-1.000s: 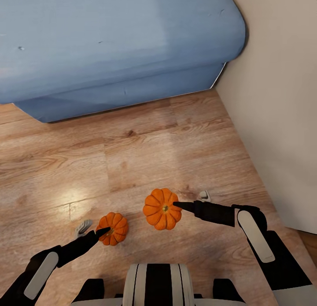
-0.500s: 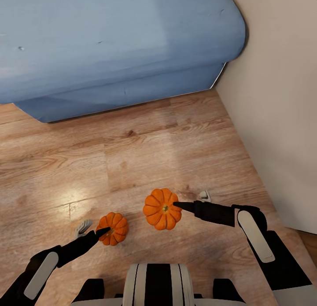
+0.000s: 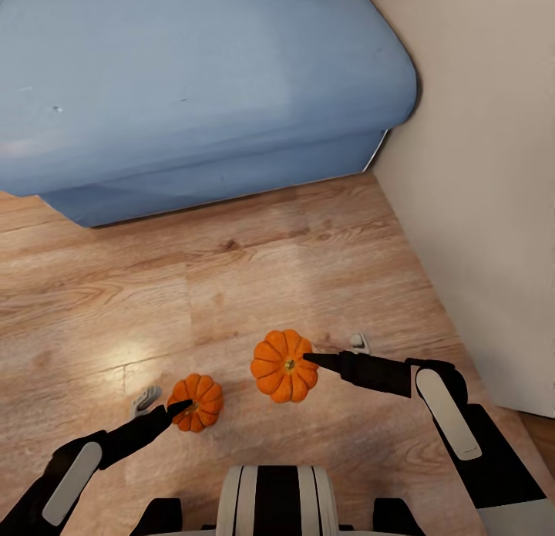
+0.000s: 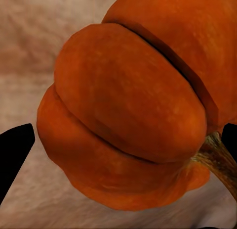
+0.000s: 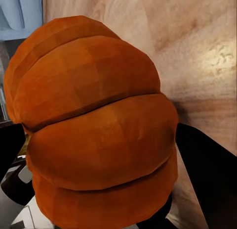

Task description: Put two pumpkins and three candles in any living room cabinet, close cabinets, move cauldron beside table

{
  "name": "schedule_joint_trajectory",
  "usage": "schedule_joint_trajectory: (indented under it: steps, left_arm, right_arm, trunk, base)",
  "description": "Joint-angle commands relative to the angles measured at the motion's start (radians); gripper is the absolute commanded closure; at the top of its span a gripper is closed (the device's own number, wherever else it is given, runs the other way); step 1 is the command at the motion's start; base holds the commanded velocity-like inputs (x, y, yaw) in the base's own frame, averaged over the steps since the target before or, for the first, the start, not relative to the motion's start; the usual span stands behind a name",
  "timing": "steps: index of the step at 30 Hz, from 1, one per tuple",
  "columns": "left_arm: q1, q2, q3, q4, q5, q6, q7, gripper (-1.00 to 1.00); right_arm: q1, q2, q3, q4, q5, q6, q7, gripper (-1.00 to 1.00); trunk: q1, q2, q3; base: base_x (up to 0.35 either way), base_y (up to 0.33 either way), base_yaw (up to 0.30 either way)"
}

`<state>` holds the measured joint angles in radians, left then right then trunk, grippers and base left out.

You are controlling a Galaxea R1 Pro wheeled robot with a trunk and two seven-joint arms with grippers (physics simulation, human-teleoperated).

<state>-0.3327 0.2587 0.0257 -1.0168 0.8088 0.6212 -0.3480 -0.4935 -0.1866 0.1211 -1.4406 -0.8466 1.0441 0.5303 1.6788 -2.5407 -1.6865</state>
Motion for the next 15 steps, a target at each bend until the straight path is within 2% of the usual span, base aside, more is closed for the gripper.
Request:
schedule_joint_trajectory:
  steps: [1, 6, 10, 13, 14, 15]
  left_arm:
    - [0.0, 0.0, 0.003, 0.0, 0.003, 0.008, 0.001, 1.0]
    - [0.0, 0.009, 0.038, -0.001, 0.002, 0.018, -0.001, 1.0]
    - [0.0, 0.055, 0.06, -0.001, 0.012, 0.04, -0.004, 1.0]
    - [0.0, 0.079, 0.08, -0.005, 0.021, 0.115, -0.005, 1.0]
    - [0.0, 0.081, 0.097, -0.008, 0.023, 0.143, -0.005, 1.0]
    - [0.0, 0.083, 0.137, -0.013, 0.026, 0.21, -0.005, 1.0]
  right_arm:
    - [0.0, -0.001, 0.0, 0.002, 0.008, 0.001, 0.008, 1.0]
    - [0.0, -0.001, 0.0, 0.01, 0.007, 0.001, 0.01, 1.0]
    - [0.0, -0.001, -0.002, 0.013, 0.01, 0.001, 0.008, 1.0]
    - [0.0, -0.001, -0.004, 0.014, 0.015, 0.001, 0.008, 1.0]
    - [0.0, -0.002, -0.004, 0.014, 0.016, 0.001, 0.008, 1.0]
    - [0.0, -0.002, -0.004, 0.016, 0.016, 0.001, 0.008, 1.0]
  trunk:
    - [-0.001, 0.0, 0.003]
    - [-0.003, 0.001, 0.023]
    - [-0.005, 0.002, 0.038]
    - [-0.006, 0.003, 0.05]
    - [-0.006, 0.003, 0.054]
    - [-0.007, 0.003, 0.058]
  base:
    - [0.0, 0.0, 0.0]
    - [0.0, 0.0, 0.0]
    - [0.0, 0.0, 0.0]
    - [0.0, 0.0, 0.0]
    - [0.0, 0.0, 0.0]
    - [0.0, 0.0, 0.0]
